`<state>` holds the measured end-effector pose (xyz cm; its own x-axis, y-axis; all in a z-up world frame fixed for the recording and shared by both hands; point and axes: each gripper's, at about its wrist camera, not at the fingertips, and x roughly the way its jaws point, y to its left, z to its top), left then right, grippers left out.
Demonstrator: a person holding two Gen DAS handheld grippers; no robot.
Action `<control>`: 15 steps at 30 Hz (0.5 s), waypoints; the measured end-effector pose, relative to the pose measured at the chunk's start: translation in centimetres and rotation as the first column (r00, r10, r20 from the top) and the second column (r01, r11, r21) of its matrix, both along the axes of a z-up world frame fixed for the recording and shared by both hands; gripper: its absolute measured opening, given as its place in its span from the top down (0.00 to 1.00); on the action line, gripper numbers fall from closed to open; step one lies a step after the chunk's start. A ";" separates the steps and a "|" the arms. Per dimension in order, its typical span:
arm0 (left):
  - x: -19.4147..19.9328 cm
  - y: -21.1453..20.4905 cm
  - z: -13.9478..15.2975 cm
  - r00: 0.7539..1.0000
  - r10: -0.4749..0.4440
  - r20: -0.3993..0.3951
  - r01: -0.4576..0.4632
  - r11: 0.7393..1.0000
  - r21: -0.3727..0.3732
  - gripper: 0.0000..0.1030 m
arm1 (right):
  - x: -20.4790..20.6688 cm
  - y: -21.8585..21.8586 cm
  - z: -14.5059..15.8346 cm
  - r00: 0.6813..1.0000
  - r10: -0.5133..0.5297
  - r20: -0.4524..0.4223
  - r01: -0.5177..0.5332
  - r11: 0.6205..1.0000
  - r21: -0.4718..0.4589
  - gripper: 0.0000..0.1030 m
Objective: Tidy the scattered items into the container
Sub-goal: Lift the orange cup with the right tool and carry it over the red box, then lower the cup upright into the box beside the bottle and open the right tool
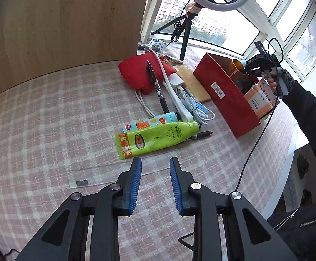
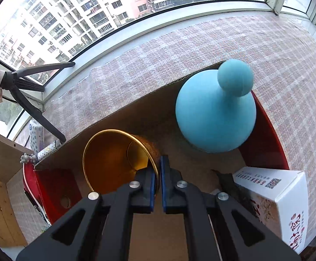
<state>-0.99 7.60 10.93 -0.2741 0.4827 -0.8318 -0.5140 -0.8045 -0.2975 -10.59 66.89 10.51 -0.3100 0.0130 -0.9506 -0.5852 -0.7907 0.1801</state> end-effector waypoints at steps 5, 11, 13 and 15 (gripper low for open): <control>-0.1 0.6 0.1 1.000 -0.023 0.001 0.023 1.000 0.004 0.75 | 0.3 0.7 0.5 1.000 -0.010 -0.005 0.010 1.000 -0.003 0.85; 0.0 0.7 0.1 0.999 -0.032 0.003 0.032 0.999 0.011 0.75 | 1.1 0.7 2.2 1.000 -0.016 -0.021 0.017 0.999 0.050 0.75; 0.1 0.6 0.1 0.999 -0.034 0.003 0.034 0.999 0.011 0.75 | 2.1 0.2 3.6 0.997 -0.006 -0.076 0.011 0.998 0.065 0.75; 0.1 0.4 0.0 0.999 -0.031 0.005 0.031 0.999 0.010 0.75 | 3.3 -0.7 4.4 0.993 0.015 -0.120 -0.010 0.999 0.042 0.75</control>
<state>-0.86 8.03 10.98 -0.2545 0.4991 -0.8284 -0.5374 -0.7851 -0.3079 -7.33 66.17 14.92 -0.4220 0.0464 -0.9054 -0.5510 -0.8062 0.2155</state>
